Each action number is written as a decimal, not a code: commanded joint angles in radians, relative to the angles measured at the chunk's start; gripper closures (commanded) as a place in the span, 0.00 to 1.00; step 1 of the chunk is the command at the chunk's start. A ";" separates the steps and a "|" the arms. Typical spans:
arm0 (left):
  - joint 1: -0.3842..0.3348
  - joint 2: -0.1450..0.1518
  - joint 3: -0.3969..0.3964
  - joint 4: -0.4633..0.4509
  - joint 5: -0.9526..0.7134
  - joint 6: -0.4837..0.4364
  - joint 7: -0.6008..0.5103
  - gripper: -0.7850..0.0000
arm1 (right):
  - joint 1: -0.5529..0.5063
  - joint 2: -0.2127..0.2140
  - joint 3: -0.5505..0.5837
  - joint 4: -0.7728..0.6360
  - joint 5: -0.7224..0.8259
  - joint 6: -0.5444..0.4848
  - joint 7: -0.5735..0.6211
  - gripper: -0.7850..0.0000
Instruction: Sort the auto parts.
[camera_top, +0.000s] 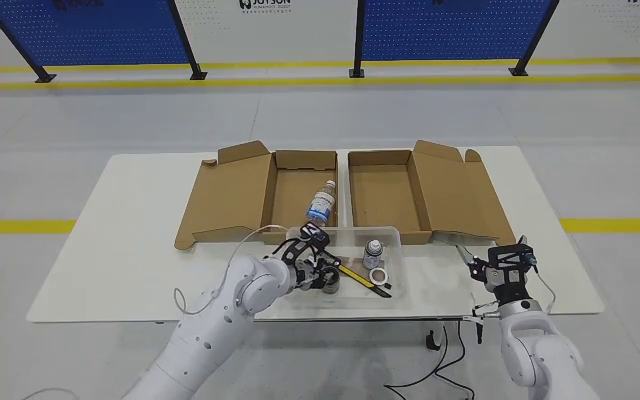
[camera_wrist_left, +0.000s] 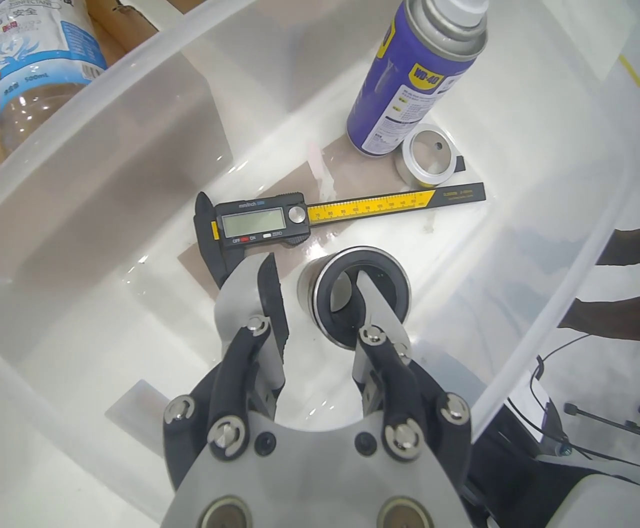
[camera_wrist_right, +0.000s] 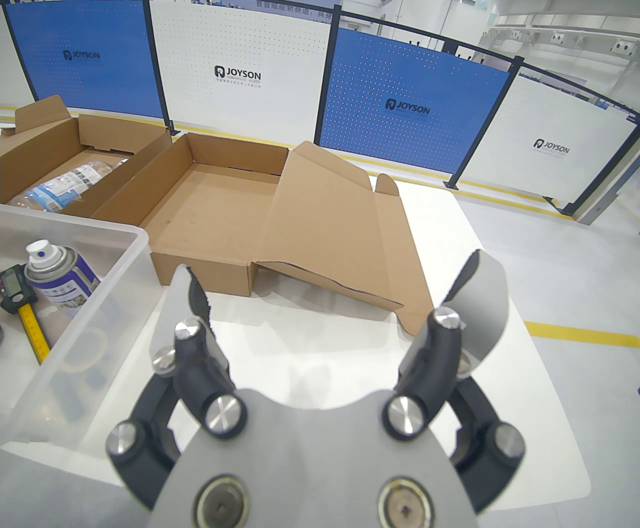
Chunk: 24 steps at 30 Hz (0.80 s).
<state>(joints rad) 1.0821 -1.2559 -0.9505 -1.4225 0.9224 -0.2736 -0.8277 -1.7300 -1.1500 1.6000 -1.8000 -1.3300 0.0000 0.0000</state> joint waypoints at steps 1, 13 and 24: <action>-0.004 -0.001 0.005 0.008 0.000 -0.003 -0.001 0.69 | 0.000 0.000 0.000 0.000 0.000 0.000 0.000 0.00; -0.018 -0.004 0.020 0.036 -0.005 -0.016 -0.002 0.85 | 0.000 0.000 0.000 0.000 0.000 0.000 0.000 0.00; -0.022 -0.001 0.008 0.028 -0.007 -0.017 0.033 1.00 | 0.000 0.000 0.000 0.000 0.000 0.000 0.000 0.00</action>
<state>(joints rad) 1.0594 -1.2578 -0.9399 -1.3920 0.9146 -0.2913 -0.8012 -1.7300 -1.1500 1.6000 -1.8000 -1.3300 0.0000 0.0000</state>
